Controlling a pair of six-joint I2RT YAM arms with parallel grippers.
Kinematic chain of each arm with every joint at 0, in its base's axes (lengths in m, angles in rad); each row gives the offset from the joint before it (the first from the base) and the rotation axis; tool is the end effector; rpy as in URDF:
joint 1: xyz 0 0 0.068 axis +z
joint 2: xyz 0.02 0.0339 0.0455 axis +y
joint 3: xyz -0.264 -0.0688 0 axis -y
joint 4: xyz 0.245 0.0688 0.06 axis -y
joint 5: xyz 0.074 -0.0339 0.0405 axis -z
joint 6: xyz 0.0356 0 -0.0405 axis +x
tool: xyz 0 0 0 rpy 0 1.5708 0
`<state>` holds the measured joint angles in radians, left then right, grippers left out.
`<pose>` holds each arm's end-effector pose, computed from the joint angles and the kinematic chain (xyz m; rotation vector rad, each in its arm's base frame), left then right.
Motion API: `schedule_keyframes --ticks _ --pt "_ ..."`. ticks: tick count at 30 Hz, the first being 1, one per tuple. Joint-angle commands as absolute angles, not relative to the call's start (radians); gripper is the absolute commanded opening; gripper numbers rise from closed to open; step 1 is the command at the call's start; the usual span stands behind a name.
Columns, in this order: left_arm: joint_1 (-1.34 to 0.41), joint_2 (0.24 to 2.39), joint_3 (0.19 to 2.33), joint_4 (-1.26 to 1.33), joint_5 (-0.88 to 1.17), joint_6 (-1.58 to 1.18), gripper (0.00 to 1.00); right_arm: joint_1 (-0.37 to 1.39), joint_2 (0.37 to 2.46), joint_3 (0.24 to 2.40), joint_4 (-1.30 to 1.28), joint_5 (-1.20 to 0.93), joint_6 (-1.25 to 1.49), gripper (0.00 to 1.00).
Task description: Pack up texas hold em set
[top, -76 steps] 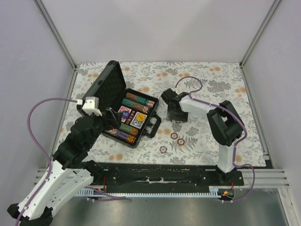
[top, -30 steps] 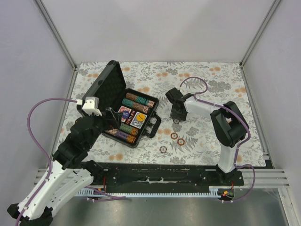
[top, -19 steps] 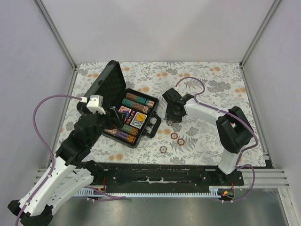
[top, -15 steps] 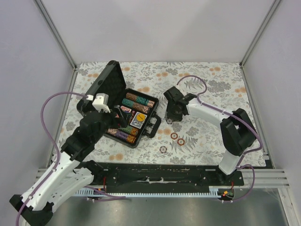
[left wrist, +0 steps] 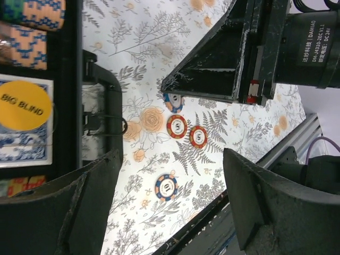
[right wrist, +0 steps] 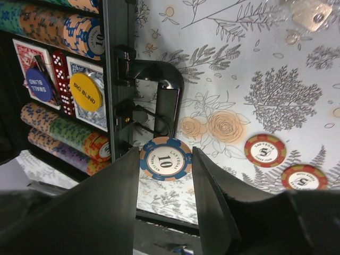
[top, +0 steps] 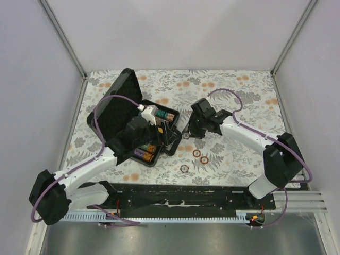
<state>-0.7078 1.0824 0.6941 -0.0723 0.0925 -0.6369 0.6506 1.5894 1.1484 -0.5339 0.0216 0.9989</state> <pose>0.1830 -0.1609 0.2608 0.1385 2.1567 -0.9126 0.2659 0.2014 0.2364 0.4700 2.6205 0.5809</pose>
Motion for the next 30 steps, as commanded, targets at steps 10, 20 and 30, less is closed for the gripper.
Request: schedule_keyframes --ticks 10,20,30 --pt "-0.798 1.305 0.758 0.187 0.003 -0.672 0.64 0.649 1.467 1.051 -0.376 -0.067 1.241 0.48" --pt "-0.799 1.33 0.758 0.213 -0.083 -0.698 0.44 0.647 1.459 1.048 -0.367 -0.109 1.264 0.48" --pt "-0.799 1.362 0.782 0.213 -0.092 -0.712 0.12 0.647 1.462 1.026 -0.331 -0.127 1.279 0.48"
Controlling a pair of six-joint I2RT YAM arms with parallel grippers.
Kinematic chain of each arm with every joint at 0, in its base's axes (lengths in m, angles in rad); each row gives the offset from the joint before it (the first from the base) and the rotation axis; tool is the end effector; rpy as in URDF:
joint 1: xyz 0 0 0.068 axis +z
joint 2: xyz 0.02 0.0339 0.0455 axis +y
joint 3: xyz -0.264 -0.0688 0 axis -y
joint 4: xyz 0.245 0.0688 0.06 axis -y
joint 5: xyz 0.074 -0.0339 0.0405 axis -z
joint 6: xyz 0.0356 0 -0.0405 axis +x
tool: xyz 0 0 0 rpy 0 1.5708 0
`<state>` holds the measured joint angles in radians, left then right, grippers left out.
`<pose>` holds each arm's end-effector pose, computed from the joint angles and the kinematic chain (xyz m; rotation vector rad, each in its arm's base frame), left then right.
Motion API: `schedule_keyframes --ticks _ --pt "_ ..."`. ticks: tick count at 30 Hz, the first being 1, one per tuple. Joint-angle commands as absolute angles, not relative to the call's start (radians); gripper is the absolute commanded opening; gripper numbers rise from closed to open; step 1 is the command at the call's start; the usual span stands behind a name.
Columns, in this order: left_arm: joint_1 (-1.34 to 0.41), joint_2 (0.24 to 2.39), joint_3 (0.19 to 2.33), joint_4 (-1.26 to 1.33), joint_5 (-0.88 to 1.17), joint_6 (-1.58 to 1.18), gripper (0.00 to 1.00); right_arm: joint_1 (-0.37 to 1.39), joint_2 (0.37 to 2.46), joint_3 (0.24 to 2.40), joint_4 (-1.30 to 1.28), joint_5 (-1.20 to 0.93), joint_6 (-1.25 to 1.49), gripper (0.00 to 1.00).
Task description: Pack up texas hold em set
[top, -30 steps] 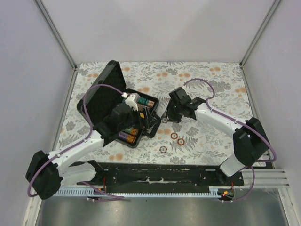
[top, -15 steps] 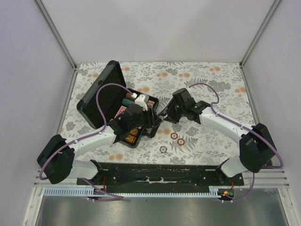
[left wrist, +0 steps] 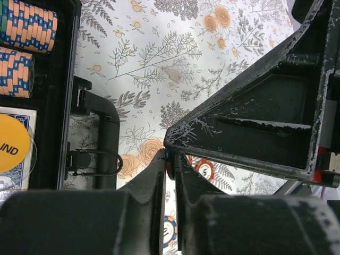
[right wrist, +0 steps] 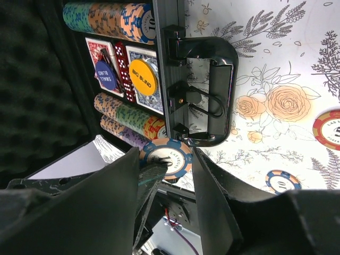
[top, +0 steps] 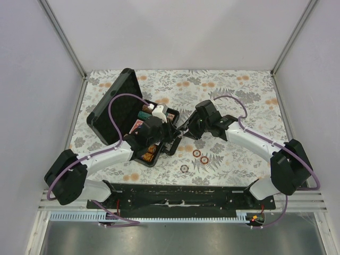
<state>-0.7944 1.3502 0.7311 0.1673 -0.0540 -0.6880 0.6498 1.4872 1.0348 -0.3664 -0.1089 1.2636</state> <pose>0.2082 -0.2092 0.2300 0.0775 2.1354 -0.8608 0.2519 0.1962 0.2436 0.7431 2.5329 0.9344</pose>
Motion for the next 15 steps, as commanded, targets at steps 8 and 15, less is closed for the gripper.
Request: schedule_keyframes --ticks 8,15 --pt "-0.798 1.351 0.798 0.121 -0.188 -0.534 0.02 0.614 1.462 1.011 -0.328 -0.118 1.163 0.59" --pt "-0.772 1.413 0.888 0.02 -0.275 -0.316 0.02 0.565 1.394 0.977 -0.432 -0.081 0.959 0.75"
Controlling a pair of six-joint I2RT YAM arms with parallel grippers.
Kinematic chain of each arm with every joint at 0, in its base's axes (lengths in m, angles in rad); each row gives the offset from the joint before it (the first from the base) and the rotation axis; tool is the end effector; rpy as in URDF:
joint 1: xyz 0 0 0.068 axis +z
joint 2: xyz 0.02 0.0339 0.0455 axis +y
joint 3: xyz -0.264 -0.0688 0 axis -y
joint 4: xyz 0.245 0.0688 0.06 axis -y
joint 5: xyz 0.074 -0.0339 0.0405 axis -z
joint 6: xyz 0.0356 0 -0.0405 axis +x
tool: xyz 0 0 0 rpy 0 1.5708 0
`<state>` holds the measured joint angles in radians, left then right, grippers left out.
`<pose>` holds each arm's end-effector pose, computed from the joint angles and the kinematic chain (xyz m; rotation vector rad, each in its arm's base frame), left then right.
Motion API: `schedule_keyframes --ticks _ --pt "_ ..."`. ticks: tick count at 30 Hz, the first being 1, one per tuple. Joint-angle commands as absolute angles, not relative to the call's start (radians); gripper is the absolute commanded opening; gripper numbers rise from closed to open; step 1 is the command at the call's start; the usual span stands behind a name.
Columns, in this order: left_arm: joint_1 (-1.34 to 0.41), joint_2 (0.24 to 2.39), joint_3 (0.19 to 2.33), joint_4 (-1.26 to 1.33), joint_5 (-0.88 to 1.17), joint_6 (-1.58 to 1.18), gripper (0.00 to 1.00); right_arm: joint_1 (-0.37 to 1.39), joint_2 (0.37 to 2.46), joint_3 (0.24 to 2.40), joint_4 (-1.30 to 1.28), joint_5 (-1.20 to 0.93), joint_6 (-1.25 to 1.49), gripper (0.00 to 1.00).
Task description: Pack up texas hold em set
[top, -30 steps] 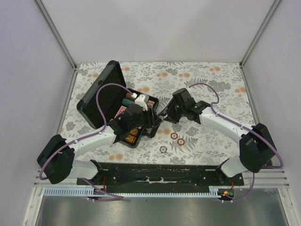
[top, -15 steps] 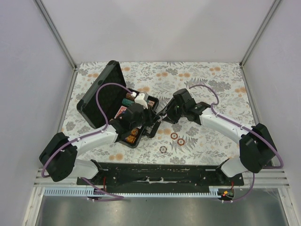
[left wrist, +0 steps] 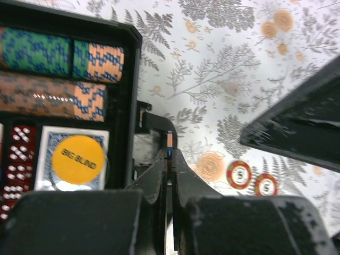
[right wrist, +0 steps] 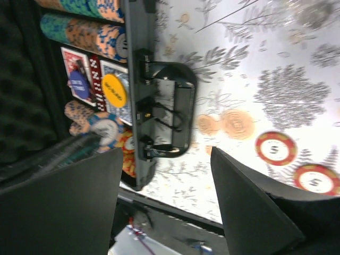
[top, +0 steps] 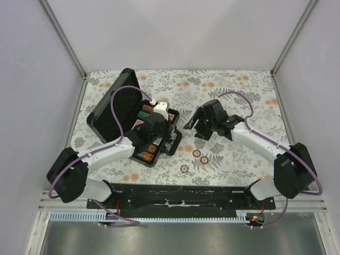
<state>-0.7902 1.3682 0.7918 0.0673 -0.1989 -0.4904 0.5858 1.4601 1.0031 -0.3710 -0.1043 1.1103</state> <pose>0.2162 -0.2083 0.2358 0.1935 2.1116 -0.5731 0.2572 0.1751 0.2410 0.6222 2.5215 0.8481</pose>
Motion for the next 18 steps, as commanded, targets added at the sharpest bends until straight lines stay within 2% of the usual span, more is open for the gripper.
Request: schedule_keyframes --ticks 1,9,18 --pt "-0.762 1.434 0.911 0.005 -0.267 -0.302 0.02 0.56 1.387 0.97 -0.443 -0.083 0.933 0.75" --pt "-0.683 1.678 1.139 -0.135 -0.23 -0.216 0.02 0.554 1.371 0.914 -0.509 -0.069 0.831 0.75" --pt "-0.64 1.787 1.229 -0.215 -0.21 -0.17 0.02 0.551 1.374 0.908 -0.514 -0.072 0.831 0.75"
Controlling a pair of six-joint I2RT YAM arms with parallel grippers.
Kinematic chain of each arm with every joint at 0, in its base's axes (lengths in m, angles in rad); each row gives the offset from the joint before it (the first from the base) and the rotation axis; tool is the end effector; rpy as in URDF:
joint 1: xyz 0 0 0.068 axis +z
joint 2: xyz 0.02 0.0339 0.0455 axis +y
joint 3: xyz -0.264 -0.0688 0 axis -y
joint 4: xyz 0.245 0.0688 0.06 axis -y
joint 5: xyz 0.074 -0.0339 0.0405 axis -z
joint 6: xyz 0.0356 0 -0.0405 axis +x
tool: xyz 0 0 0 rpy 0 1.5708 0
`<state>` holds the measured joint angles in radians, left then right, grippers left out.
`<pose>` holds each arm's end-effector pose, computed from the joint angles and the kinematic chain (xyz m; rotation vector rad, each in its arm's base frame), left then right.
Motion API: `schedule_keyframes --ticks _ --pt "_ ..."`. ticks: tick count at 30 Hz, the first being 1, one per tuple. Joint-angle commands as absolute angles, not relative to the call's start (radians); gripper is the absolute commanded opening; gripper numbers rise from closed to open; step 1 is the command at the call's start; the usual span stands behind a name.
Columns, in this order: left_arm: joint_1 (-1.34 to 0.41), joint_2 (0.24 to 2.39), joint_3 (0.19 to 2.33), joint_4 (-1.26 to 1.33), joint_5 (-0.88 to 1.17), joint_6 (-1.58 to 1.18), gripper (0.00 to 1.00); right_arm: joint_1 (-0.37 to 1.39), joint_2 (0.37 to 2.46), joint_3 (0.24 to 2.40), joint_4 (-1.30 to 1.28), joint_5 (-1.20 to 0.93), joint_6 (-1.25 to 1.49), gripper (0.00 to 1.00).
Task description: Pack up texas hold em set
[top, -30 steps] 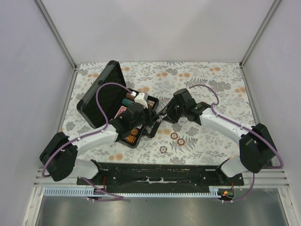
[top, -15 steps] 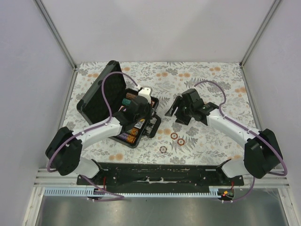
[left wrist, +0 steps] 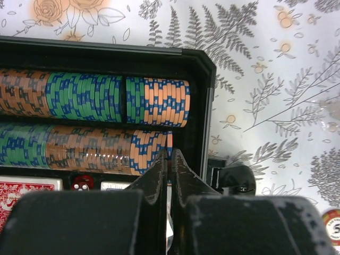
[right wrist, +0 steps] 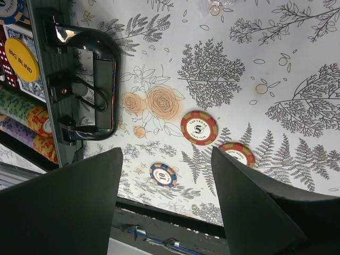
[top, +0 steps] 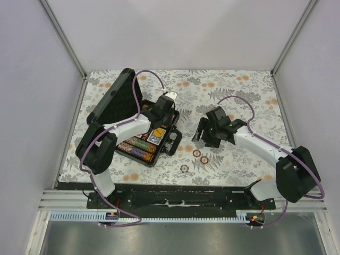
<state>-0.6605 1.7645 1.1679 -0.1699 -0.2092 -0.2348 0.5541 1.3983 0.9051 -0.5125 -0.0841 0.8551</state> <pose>0.3090 -0.2307 0.2091 0.3894 2.2928 -0.2079 0.2344 0.1486 0.2180 0.3725 2.6768 0.5948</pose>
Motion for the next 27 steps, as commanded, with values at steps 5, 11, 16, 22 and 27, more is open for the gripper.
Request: schedule_keyframes --ticks 5,11,16,22,27 --pt "-0.629 1.807 1.223 -0.225 -0.222 -0.173 0.04 0.551 1.402 0.917 -0.511 -0.083 0.833 0.75" --pt "-0.629 1.818 1.218 -0.219 -0.238 -0.172 0.17 0.551 1.425 0.93 -0.511 -0.095 0.834 0.75" --pt "-0.627 1.804 1.206 -0.216 -0.242 -0.172 0.28 0.551 1.433 0.936 -0.511 -0.101 0.834 0.75" --pt "-0.629 1.763 1.184 -0.204 -0.25 -0.176 0.34 0.551 1.437 0.94 -0.508 -0.113 0.831 0.75" --pt "-0.63 1.683 1.163 -0.202 -0.244 -0.198 0.36 0.558 1.448 0.951 -0.486 -0.182 0.77 0.75"
